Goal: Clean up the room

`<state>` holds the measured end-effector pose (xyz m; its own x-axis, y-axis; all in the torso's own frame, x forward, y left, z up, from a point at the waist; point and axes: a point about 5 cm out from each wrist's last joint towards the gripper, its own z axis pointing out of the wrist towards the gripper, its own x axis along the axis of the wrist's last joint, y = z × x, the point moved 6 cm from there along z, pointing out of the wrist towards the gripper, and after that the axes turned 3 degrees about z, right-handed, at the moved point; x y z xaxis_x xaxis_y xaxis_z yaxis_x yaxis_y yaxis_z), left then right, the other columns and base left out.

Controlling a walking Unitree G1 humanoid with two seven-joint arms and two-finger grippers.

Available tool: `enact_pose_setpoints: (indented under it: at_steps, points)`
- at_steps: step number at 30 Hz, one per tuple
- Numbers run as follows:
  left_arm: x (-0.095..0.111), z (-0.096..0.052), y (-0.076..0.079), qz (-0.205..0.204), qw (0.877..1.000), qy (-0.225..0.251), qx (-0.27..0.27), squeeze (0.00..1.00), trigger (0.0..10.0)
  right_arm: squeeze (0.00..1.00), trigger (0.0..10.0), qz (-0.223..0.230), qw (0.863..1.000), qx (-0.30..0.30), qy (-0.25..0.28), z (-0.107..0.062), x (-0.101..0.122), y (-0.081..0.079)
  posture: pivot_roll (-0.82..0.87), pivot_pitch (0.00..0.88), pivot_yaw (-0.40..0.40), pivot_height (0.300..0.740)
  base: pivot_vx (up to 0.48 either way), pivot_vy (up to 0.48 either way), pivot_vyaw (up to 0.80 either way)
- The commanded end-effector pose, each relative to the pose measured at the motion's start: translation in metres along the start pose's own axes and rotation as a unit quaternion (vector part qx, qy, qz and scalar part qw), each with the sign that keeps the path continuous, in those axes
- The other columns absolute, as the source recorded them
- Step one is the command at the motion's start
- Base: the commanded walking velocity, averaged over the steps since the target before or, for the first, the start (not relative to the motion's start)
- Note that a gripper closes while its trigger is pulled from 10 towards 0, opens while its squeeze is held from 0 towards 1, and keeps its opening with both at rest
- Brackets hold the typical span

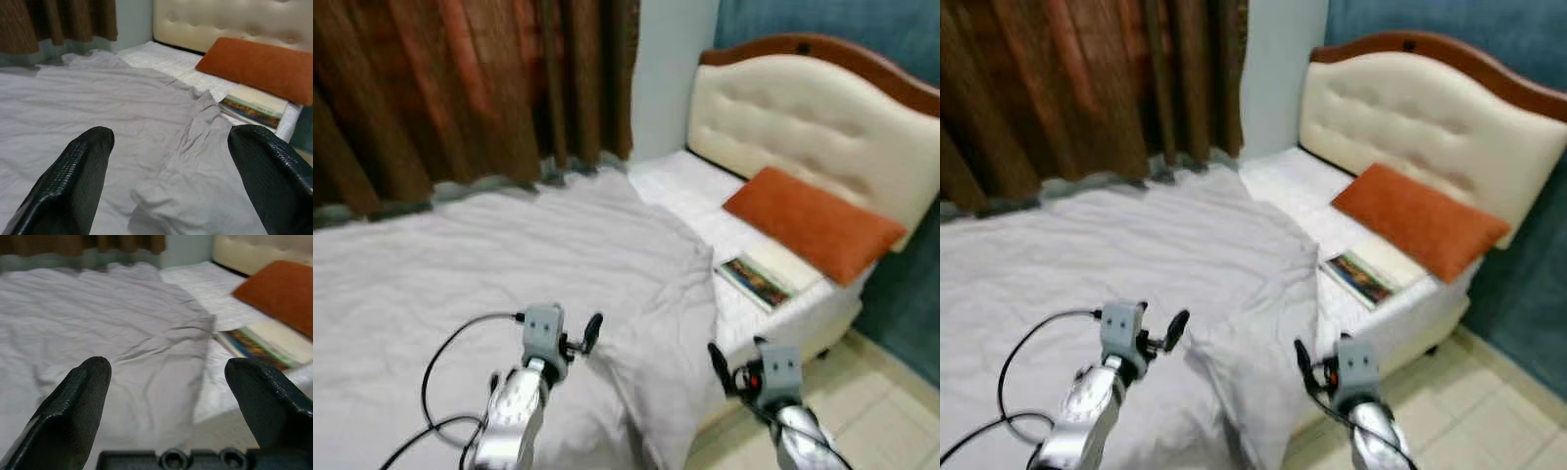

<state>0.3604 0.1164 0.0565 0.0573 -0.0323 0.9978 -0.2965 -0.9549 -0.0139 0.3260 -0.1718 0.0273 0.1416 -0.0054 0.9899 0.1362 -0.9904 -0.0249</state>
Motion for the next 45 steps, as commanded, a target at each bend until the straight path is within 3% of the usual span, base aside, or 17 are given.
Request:
enact_pose_setpoints:
  at_steps: [1, 11, 16, 21, 36, 40, 45]
  points:
    - [0.004, -0.001, -0.009, 0.015, 1.0, 0.007, 0.009, 0.0, 10.0, 0.0, 10.0, 0.009, 1.0, 0.004, 0.0, 0.001, -0.001, -0.005, -0.08, 0.0, -0.016, 0.74, 0.0, -0.48, 0.0]
    - [0.002, 0.0, -0.005, 0.019, 1.0, 0.003, 0.012, 0.0, 10.0, 0.0, 10.0, 0.011, 1.0, 0.006, -0.003, 0.0, -0.003, -0.004, -0.09, 0.0, -0.017, 0.74, 0.0, -0.48, 0.0]
    - [-0.002, 0.0, -0.018, 0.013, 0.999, -0.011, 0.043, 0.0, 10.0, 0.0, 10.0, 0.005, 1.0, 0.011, -0.006, 0.001, -0.004, -0.004, -0.09, 0.0, -0.018, 0.74, 0.0, -0.463, 0.0]
    - [-0.003, 0.0, -0.025, 0.006, 0.998, -0.016, 0.058, 0.0, 10.0, 0.0, 10.0, 0.002, 1.0, 0.013, -0.008, 0.0, -0.005, -0.004, -0.09, 0.0, -0.02, 0.74, 0.0, -0.423, 0.66]
    - [-0.003, 0.003, -0.022, 0.018, 0.998, -0.016, 0.055, 0.0, 10.0, 0.0, 10.0, 0.0, 1.0, 0.028, -0.007, -0.001, -0.004, -0.009, -0.09, 0.0, -0.016, 0.74, 0.11, -0.38, 0.62]
    - [0.013, 0.003, -0.016, 0.042, 0.998, 0.019, 0.046, 0.0, 10.0, 0.0, 10.0, 0.011, 0.999, 0.034, 0.001, -0.002, 0.001, -0.011, -0.09, 0.0, -0.016, 0.74, 0.0, 0.0, 0.57]
    - [0.03, -0.001, -0.019, 0.045, 0.996, 0.057, 0.055, 0.0, 10.0, 0.0, 10.0, 0.039, 0.999, 0.017, 0.029, -0.003, 0.012, -0.004, -0.09, 0.0, -0.017, 0.74, 0.354, 0.0, 0.11]
